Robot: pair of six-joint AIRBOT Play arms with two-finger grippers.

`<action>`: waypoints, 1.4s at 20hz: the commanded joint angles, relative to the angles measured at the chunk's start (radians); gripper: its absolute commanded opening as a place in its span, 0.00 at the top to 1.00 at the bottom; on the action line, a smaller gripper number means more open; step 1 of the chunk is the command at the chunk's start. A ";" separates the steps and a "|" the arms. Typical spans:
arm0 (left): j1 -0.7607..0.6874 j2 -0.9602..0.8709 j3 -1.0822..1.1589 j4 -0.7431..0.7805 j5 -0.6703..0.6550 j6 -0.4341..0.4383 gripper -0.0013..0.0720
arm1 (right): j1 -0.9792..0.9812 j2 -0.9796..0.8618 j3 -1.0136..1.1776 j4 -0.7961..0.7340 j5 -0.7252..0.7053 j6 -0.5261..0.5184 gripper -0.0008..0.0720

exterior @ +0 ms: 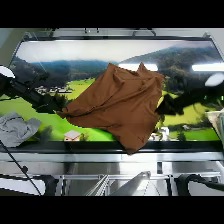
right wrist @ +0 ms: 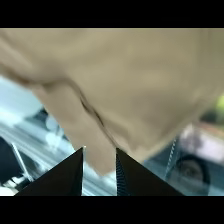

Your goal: Fold the shirts.

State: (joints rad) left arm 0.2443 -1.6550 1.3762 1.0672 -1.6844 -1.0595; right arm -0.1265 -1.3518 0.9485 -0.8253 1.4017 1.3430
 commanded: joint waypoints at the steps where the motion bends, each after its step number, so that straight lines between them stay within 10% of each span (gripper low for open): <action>1: 0.002 0.000 0.014 0.074 0.072 0.003 0.11 | 0.008 0.150 -0.264 0.023 -0.113 -0.098 0.67; 3: 0.002 0.000 0.045 0.076 0.117 0.004 0.11 | 0.008 0.147 -0.288 0.006 -0.120 -0.098 0.62; 5: -0.006 0.000 0.050 0.086 0.153 0.005 0.11 | 0.008 0.147 -0.306 0.008 -0.130 -0.097 0.19; 6: -0.013 -0.002 0.050 0.088 0.161 0.016 0.11 | 0.010 0.147 -0.316 0.010 -0.154 -0.069 0.14; 18: -0.034 -0.127 0.050 0.092 0.109 0.049 0.11 | 0.252 -0.005 -0.456 0.301 -0.485 -0.095 0.15; 19: -0.034 -0.129 0.050 0.092 0.121 0.049 0.11 | 0.270 -0.027 -0.456 0.356 -0.511 -0.138 0.21; 22: -0.034 -0.129 0.051 0.089 0.162 0.049 0.11 | 0.273 -0.040 -0.452 0.447 -0.521 -0.237 0.92; 28: -0.034 -0.129 0.051 0.009 0.175 0.049 0.15 | 0.259 0.000 -0.447 0.449 -0.492 -0.248 0.95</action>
State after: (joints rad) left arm 0.2108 -1.7828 1.4261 1.1358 -1.5169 -1.0111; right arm 0.1318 -1.3689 0.4999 -0.4095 0.8909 1.1160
